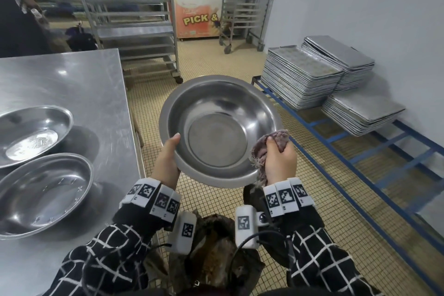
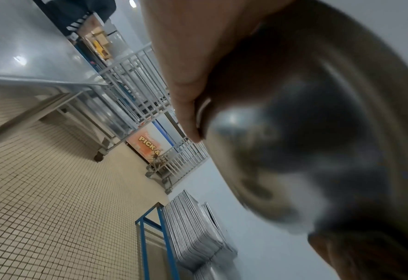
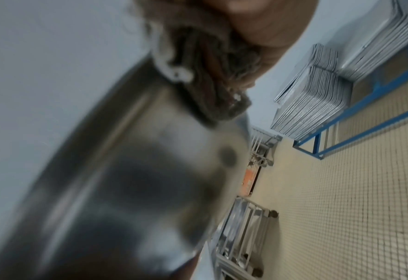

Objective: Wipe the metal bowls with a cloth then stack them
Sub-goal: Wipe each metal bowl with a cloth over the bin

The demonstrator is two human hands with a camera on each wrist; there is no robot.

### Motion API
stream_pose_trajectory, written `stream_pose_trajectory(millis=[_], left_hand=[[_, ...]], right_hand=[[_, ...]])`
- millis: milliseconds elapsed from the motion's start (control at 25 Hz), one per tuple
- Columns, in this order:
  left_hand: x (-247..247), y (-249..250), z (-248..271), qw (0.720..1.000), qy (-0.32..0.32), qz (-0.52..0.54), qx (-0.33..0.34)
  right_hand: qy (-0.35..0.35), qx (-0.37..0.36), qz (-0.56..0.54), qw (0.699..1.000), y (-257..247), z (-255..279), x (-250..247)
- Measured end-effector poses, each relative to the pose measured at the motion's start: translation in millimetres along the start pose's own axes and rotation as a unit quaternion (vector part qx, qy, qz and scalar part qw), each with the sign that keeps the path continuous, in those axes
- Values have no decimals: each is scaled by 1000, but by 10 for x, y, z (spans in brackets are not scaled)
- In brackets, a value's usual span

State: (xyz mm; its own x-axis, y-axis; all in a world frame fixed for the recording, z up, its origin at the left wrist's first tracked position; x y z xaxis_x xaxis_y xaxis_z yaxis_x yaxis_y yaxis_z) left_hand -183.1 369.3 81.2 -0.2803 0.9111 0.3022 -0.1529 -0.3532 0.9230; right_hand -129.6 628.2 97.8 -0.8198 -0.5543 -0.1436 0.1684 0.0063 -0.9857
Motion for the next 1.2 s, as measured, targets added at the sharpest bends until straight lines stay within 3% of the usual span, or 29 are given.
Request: stream_pose_trajectory(millis=[120,240,360,440,520,680,760,880,1040,1200], left_hand=[[177,-171,77,988,-50,-142,33],[339,-308,191,953,-119,-272,61],[361,-248,189,959,-158,-222,80],[227,-187,33,983,-134,-119,40],[129,-23,-59,989,-140,-41,14],[92,173,-50,985,-170,-30,-28],[38,130,-92,992,-111,-39,-33],[89,101,11,997,-56,-44,-8],[273,-121,205,988,-53,-139,27],[501,-362,328,953,-106,-279,52]], right_hand=[[31,25,-41,998,58,103,32],[34,32,-62,997,74,105,19],[21,10,-42,999,14,-8,-61],[-18,-3,-16,1000,-40,-99,-95],[-83,-41,25,995,-141,-178,-85],[-155,-113,87,977,-314,-266,-54],[-131,-130,91,979,-321,-284,-79],[-35,-131,77,988,-292,-269,-208],[44,-90,-8,995,-308,-162,-281],[46,-52,-69,995,-264,89,-128]])
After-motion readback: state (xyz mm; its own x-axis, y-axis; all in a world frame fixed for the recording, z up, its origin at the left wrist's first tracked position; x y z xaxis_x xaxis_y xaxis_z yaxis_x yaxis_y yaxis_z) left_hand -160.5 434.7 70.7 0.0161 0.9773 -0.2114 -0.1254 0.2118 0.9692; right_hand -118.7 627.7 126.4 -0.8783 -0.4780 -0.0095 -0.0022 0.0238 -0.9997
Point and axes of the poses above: each hand's wrist, its own z-axis away from the middle knuckle, its own x-axis out of the palm, y = z × x, the point moved 10 cm from there along -z, towards the middle knuckle, and after that the axes turned 15 degrees about y, right-handed, at the moved point
